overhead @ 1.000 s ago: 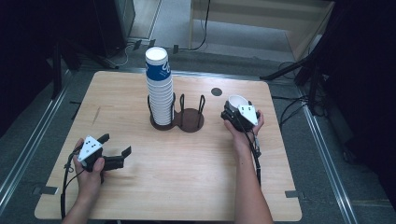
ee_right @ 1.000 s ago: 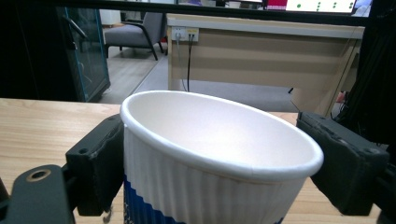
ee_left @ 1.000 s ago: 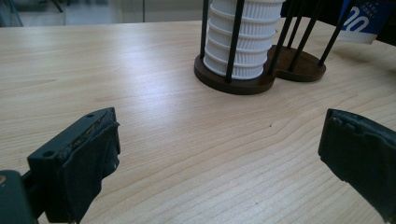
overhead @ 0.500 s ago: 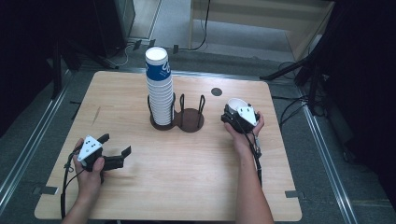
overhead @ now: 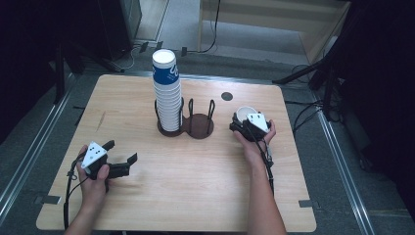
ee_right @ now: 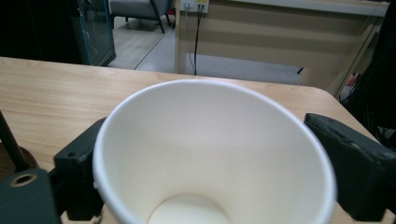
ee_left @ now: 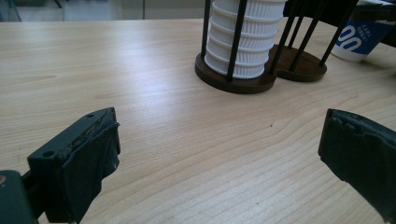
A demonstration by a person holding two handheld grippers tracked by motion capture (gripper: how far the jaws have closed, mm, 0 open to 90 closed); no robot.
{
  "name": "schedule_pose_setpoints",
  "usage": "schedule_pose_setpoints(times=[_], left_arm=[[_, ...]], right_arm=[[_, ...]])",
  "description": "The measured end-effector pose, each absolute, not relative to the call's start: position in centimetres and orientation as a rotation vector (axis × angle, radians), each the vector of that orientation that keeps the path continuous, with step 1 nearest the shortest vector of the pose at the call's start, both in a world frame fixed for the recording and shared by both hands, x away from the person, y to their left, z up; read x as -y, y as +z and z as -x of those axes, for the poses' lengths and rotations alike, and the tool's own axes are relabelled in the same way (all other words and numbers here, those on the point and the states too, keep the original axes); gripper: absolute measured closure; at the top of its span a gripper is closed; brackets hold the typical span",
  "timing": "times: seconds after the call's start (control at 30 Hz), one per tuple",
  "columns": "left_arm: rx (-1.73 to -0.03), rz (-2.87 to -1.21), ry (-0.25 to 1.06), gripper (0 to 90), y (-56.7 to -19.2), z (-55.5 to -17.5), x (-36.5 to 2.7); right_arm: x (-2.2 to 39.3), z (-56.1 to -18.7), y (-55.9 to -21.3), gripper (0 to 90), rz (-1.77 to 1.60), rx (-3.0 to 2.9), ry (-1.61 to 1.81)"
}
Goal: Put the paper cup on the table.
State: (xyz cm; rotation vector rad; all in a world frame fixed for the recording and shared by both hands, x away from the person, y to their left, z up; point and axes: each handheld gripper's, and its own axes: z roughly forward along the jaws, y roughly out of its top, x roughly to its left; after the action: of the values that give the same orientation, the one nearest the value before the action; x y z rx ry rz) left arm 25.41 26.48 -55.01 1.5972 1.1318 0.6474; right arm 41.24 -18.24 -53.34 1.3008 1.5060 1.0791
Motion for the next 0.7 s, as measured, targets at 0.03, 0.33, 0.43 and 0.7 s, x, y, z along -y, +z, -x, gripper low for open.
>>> schedule_pose_setpoints(times=[0.03,0.33,0.43,0.7], left_arm=[[-1.132,-1.598,0.647,0.0,-55.0,-25.4,-26.5],[-1.134,-1.598,0.641,0.0,-55.0,-25.5,-26.6],[-1.134,-1.598,0.641,0.0,-55.0,-25.5,-26.6],[-1.131,-1.6,0.645,0.0,-55.0,-25.4,-26.5]], right_arm=[[18.3,-41.3,-53.3,6.8,-1.304,-1.507,1.082],[18.9,-40.7,-52.6,0.0,-1.322,-1.523,1.135],[19.0,-40.3,-52.1,0.0,-1.317,-1.523,1.147],[19.4,-38.1,-50.8,0.0,-1.274,-1.507,1.186]])
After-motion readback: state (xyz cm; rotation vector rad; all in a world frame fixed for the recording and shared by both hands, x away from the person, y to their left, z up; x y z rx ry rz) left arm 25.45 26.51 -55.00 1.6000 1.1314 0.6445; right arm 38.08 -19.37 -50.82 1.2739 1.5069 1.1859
